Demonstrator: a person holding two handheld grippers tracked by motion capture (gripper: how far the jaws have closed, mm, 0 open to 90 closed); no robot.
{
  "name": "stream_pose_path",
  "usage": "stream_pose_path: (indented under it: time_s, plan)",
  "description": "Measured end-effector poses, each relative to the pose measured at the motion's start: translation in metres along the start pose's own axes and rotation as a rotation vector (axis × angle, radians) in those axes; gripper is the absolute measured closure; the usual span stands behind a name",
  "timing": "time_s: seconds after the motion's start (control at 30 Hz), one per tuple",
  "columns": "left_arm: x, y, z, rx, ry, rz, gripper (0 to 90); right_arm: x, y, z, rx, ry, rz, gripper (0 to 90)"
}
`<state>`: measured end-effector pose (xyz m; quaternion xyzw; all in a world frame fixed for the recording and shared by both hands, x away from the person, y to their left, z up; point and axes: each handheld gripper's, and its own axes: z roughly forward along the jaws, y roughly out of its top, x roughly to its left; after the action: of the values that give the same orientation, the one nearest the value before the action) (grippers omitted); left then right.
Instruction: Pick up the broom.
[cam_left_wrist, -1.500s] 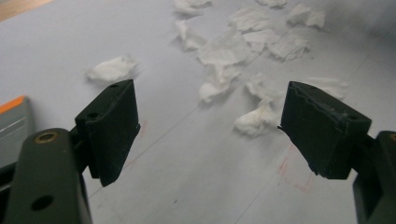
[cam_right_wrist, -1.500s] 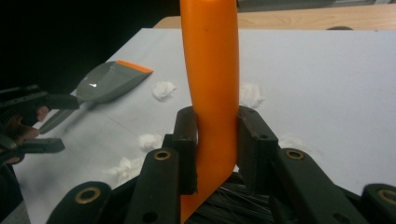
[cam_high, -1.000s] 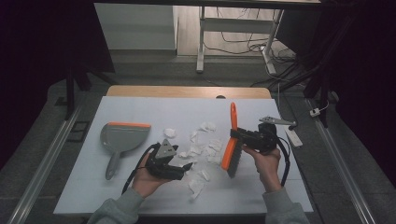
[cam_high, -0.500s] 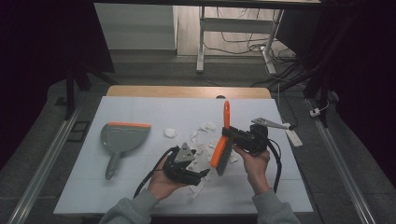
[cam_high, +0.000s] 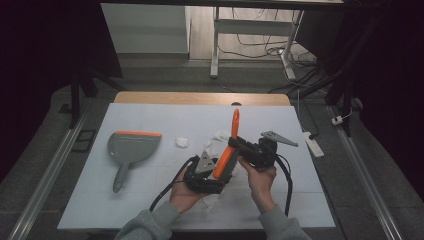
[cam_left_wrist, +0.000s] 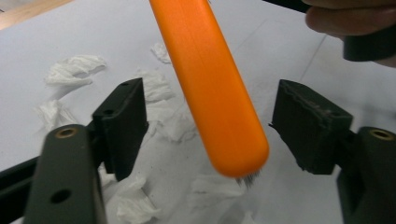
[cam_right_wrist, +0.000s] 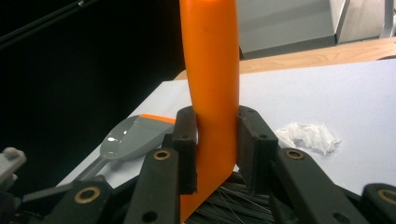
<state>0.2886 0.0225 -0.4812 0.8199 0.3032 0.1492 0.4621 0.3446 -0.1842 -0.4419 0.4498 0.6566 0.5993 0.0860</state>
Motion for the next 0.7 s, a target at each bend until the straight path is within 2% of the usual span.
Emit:
stream_pose_path:
  time_s: [0.07,0.13,0.17,0.27,0.33,0.47,0.6,0.7]
  plan:
    - [0.002,-0.002,0.004,-0.008,0.007,-0.015,39.1,0.001,-0.001,-0.001,-0.023,0.007,0.023,70.8]
    - [0.005,-0.003,0.006,-0.017,-0.014,-0.039,47.8,0.001,-0.002,-0.002,-0.033,0.015,0.039,70.8]
    - [0.006,-0.004,0.006,-0.027,-0.02,-0.052,49.2,0.001,-0.002,-0.002,-0.031,0.02,0.042,70.8]
    - [0.008,-0.004,0.005,-0.034,-0.026,-0.047,60.0,0.003,-0.003,-0.002,-0.04,0.018,0.043,70.8]
    - [0.009,-0.004,0.005,-0.028,-0.023,-0.05,71.6,0.005,-0.004,-0.002,-0.044,0.017,0.044,70.8]
    - [0.016,-0.004,0.003,-0.023,-0.023,-0.079,76.4,0.006,-0.004,-0.003,-0.053,0.021,0.041,70.8]
    - [0.023,-0.004,-0.001,-0.011,-0.029,-0.075,77.7,0.008,-0.005,-0.004,-0.055,0.028,0.038,70.7]
    - [0.025,-0.004,-0.003,0.003,-0.029,-0.067,78.5,0.011,-0.003,-0.003,-0.036,0.028,0.008,69.5]
